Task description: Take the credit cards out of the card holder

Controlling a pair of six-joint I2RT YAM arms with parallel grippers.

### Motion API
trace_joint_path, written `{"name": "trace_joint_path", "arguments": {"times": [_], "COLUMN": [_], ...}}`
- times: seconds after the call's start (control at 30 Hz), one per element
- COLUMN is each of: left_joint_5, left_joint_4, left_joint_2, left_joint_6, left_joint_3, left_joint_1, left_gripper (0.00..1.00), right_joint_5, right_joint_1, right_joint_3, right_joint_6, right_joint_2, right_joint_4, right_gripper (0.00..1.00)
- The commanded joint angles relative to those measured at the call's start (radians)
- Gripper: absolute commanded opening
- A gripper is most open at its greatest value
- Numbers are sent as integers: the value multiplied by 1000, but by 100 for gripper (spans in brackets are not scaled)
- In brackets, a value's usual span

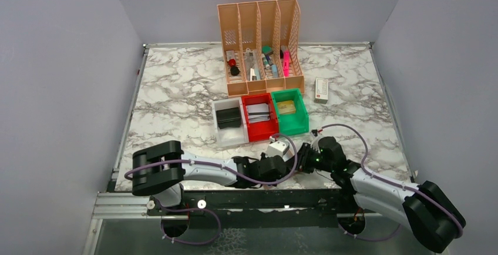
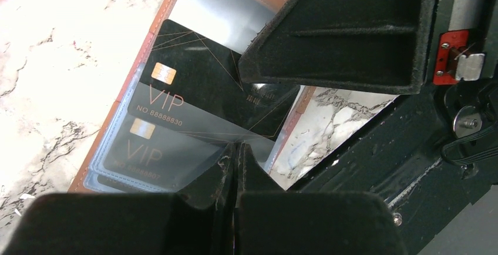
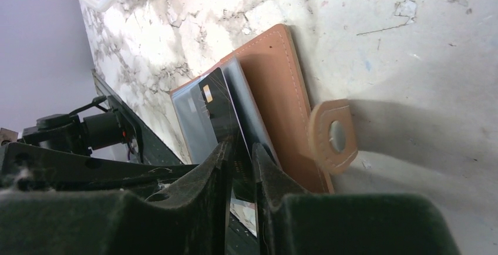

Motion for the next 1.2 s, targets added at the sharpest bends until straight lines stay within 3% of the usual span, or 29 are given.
{"name": "trace_joint_path", "arguments": {"times": [0.0, 0.17, 0.47, 0.57, 0.7, 0.8, 1.0, 1.17], "left_joint_5": [26, 28, 23, 23, 18, 14, 10, 14], "left_joint_4": [-78, -73, -65, -65, -64, -65, -67, -67], "left_joint_2": [33, 33, 22, 14, 1, -8, -15, -5], "left_joint_6": [-12, -15, -16, -17, -22, -24, -23, -19], "left_joint_3": [-55, -64, -75, -80, -92, -99, -101, -94], "left_joint_1": [-4, -4, -4, -4, -4, -4, -4, -4], "left_gripper": [0, 0, 0, 0, 0, 0, 0, 0], "right_joint_5": [-146, -106, -314, -263, -92, -40, -18, -94], "right_joint_1": [18, 18, 18, 18, 18, 18, 18, 18], "right_joint_3": [-15, 2, 8, 45, 101, 108, 103, 87], "right_joint_6": [38, 13, -6, -49, -107, -117, -116, -121], "right_joint_2": [49, 111, 230, 231, 186, 137, 64, 81], "right_joint_4": [51, 2, 225, 104, -130, -213, -282, -213], "right_gripper": [24, 25, 19, 17, 27, 30, 32, 32]}}
